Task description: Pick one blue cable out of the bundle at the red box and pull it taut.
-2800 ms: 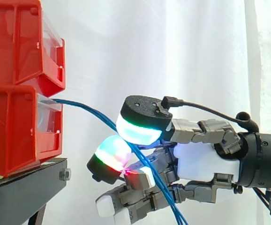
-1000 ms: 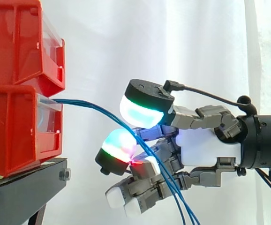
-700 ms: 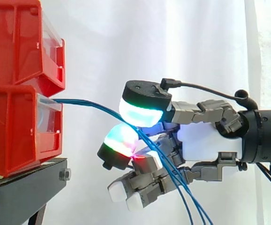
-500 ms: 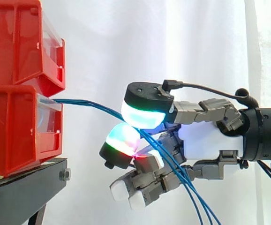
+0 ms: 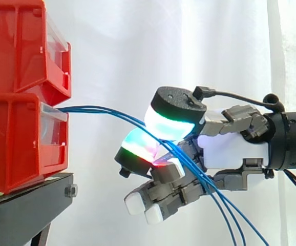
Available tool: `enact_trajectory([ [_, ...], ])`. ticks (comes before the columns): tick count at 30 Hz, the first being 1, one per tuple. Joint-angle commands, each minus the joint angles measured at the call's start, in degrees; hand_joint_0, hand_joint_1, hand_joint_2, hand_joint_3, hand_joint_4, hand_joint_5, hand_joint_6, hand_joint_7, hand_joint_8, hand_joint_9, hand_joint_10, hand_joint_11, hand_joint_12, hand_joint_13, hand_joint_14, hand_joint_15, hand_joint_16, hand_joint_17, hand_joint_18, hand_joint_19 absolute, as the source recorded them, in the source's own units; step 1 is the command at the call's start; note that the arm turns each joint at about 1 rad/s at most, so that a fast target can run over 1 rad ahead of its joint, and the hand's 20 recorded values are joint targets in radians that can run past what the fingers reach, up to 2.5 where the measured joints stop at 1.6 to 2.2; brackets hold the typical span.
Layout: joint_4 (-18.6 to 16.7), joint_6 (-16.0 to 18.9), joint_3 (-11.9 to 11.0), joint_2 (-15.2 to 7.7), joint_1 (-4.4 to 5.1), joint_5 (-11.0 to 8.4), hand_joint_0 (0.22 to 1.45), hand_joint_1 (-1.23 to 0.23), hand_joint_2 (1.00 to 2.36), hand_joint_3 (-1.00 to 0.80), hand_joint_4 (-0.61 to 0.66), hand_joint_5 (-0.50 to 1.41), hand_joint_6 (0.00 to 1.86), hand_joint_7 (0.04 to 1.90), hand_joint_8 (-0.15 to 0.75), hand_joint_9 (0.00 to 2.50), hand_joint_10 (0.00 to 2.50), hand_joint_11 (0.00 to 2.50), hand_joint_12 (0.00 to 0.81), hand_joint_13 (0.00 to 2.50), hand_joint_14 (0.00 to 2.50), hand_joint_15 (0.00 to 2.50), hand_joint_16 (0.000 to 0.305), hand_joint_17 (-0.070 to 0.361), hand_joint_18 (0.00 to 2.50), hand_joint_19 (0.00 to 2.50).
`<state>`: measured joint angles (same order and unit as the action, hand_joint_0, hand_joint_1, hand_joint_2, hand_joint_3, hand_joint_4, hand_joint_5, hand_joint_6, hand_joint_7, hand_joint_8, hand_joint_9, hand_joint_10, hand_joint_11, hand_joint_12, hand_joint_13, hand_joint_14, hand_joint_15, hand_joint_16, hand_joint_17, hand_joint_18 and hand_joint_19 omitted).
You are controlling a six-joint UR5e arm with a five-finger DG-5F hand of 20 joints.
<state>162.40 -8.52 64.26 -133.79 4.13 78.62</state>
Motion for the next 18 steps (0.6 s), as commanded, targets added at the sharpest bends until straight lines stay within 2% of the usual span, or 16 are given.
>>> enact_trajectory([
  [1, 0.4, 0.0, 0.0, 0.1, 0.00, -0.04, 0.51, -0.75, 1.00, -0.50, 0.20, -0.14, 0.91, 1.08, 0.379, 1.10, 0.01, 1.12, 0.381, 0.77, 0.01, 0.40, 0.051, 0.116, 0.72, 0.40],
  [6, 0.4, 0.0, 0.0, 0.1, 0.09, -0.04, 0.53, -0.58, 1.00, -0.50, 0.18, -0.14, 0.90, 1.10, 0.370, 1.09, 0.01, 1.11, 0.376, 0.75, 0.02, 0.40, 0.051, 0.114, 0.69, 0.44],
  [10, 0.4, 0.0, 0.0, 0.1, 0.00, -0.13, 0.58, -0.57, 1.00, -0.48, 0.18, -0.14, 0.90, 1.11, 0.359, 1.09, 0.02, 1.12, 0.364, 0.74, 0.02, 0.41, 0.048, 0.108, 0.67, 0.44],
  [18, 0.4, 0.0, 0.1, 0.1, 0.09, -0.13, 0.61, -0.73, 1.01, -0.22, 0.20, -0.13, 0.92, 1.11, 0.395, 1.13, 0.01, 1.12, 0.387, 0.79, 0.01, 0.40, 0.053, 0.120, 0.74, 0.40],
])
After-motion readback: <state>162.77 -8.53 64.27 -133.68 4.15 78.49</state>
